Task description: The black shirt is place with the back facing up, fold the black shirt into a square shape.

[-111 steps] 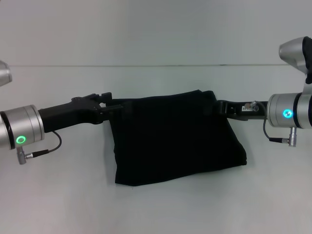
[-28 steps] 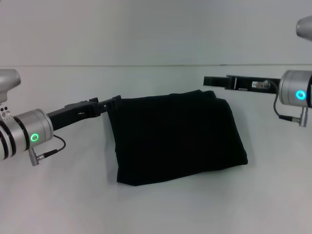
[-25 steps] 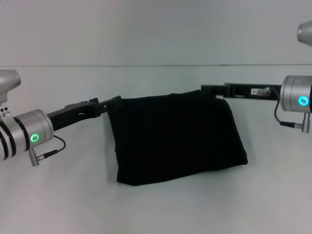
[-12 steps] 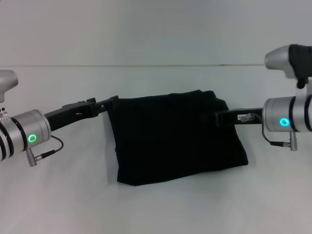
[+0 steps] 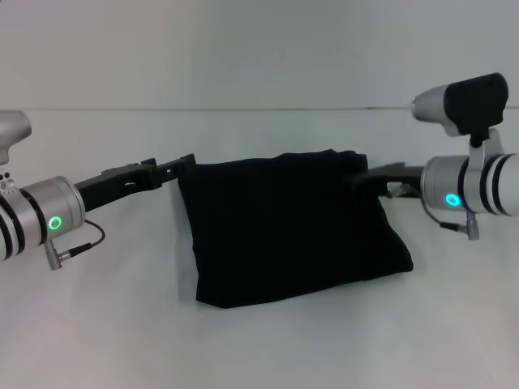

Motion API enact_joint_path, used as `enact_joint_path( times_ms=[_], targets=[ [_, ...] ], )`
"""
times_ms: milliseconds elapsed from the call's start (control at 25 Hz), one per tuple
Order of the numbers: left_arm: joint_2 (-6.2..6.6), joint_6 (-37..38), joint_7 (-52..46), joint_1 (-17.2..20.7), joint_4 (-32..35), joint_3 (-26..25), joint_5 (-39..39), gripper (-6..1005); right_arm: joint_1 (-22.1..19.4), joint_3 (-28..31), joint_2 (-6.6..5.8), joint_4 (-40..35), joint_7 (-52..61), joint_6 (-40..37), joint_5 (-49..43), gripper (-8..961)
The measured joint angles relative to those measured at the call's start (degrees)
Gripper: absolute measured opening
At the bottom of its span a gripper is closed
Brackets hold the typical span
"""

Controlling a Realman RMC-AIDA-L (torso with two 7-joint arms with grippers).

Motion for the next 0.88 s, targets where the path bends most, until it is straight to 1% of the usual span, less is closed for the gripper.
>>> enact_joint_path(
  times_ms=[80, 200, 360, 440, 560, 640, 760, 880],
  targets=[
    [-0.02, -0.7, -0.4, -0.1, -0.1, 0.0, 0.0, 946, -0.8, 0.4, -0.06, -0.4, -3.8, 0.4, 4.2, 19],
    [-0.18, -1.0, -0.5, -0.2, -0.1, 0.1, 0.0, 946, -1.8, 0.8, -1.10, -0.7, -7.1, -0.4, 10.9, 19],
    [-0.28, -1.0, -0.5, -0.3, -0.3, 0.1, -0.1, 945, -1.5, 0.6, -2.42, -0.9, -5.9, -1.9, 12.3, 19],
    [-0.29, -1.1, -0.5, -0.3, -0.4, 0.1, -0.1, 945, -0.6, 0.2, -2.64, -0.2, -4.6, -1.7, 11.7, 19],
    [-0.34, -1.1, -0.5, -0.4, -0.7, 0.0, -0.2, 946, 1.2, -0.1, -2.60, 2.2, -3.9, -1.3, 10.4, 20],
    [-0.39, -1.1, -0.5, -0.5, -0.8, 0.1, -0.2, 946, 2.4, -0.3, -2.24, 3.8, -3.4, -0.7, 9.6, 20],
    [-0.40, -0.9, -0.5, -0.6, -0.8, 0.3, -0.2, 946, 3.3, -0.5, -1.26, 4.9, -1.5, 2.2, 7.5, 20],
    [-0.39, -0.7, -0.5, -0.6, -0.8, 0.4, -0.2, 945, 3.8, -0.6, -0.34, 5.7, 0.2, 7.3, 4.6, 20]
  ],
)
